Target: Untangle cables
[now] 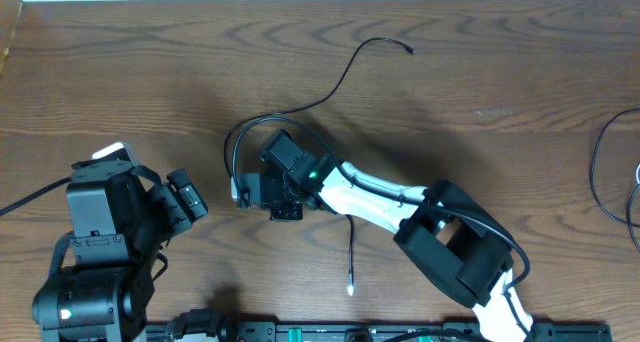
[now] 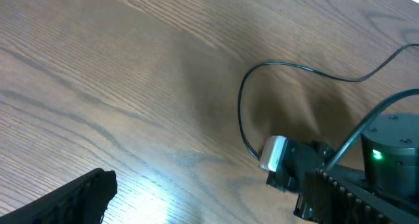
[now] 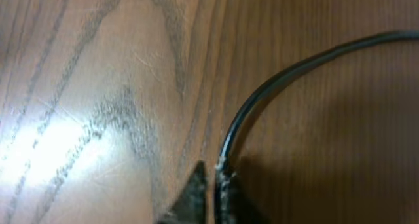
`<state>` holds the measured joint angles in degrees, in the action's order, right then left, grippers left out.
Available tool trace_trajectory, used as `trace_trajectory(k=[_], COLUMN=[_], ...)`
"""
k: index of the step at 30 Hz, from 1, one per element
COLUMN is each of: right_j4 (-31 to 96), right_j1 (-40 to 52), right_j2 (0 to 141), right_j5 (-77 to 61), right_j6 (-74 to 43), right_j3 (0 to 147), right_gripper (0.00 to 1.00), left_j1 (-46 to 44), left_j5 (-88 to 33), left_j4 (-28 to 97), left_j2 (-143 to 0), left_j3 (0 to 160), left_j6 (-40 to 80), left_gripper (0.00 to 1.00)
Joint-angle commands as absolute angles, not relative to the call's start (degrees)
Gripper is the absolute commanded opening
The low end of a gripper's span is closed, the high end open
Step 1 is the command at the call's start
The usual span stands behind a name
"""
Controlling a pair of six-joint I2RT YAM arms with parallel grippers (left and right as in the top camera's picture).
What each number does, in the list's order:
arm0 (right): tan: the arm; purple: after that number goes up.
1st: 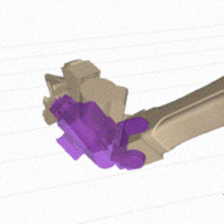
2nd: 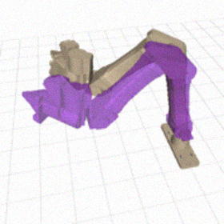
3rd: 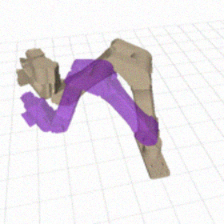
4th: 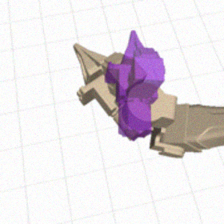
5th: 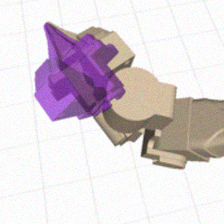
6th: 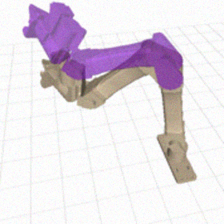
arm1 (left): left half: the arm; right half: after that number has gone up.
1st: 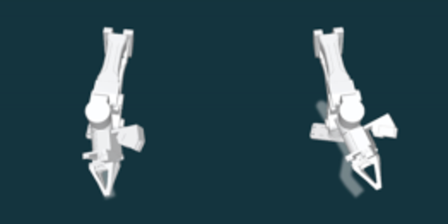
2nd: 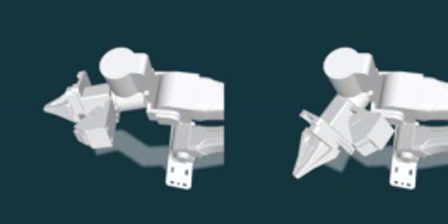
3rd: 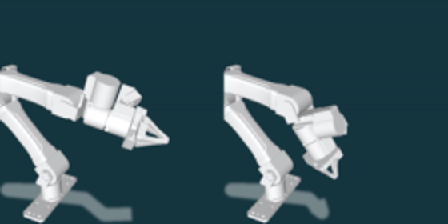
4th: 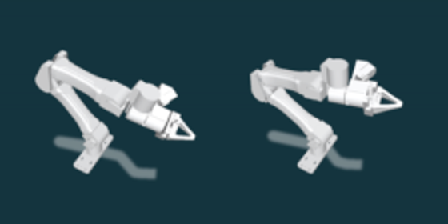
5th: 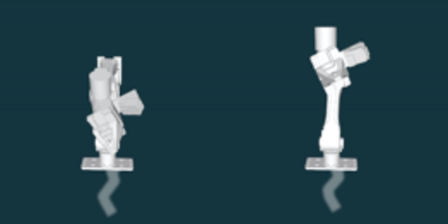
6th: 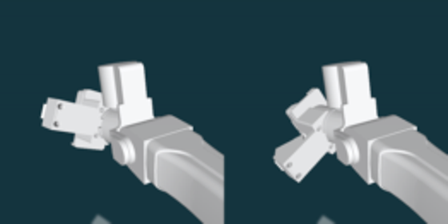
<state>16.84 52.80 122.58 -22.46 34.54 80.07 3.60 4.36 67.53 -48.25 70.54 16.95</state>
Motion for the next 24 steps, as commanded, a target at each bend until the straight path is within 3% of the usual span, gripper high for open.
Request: trace_trajectory(k=[1, 2, 8, 10, 12, 24], right_j4=[16.93, 16.93, 17.15, 16.88, 16.45, 12.93], right_j1=[53.10, 53.15, 53.19, 53.19, 53.19, 48.60], right_j2=[124.86, 125.40, 126.80, 126.80, 126.80, 125.08], right_j5=[-22.63, -22.65, -22.61, -22.35, -20.51, -10.55], right_j6=[30.63, 29.61, 27.66, 27.68, 27.66, 19.03], right_j3=[80.12, 80.12, 80.12, 80.12, 80.12, 80.88], right_gripper=[0.17, 0.35, 0.38, 0.31, 0.01, 0.01], left_j1=[3.84, 3.84, 3.84, 3.84, 3.84, 3.86], left_j5=[3.62, 3.62, 3.62, 3.62, 3.62, 3.64], left_j4=[67.94, 68.10, 68.18, 68.34, 68.53, 69.38], left_j2=[-48.21, -48.21, -48.21, -48.21, -48.21, -48.21], left_j3=[71.77, 71.77, 71.77, 71.77, 71.77, 71.77], left_j6=[17.69, 17.69, 17.67, 17.69, 17.67, 17.21], left_gripper=[0.96, 0.96, 0.96, 0.96, 0.96, 0.96])
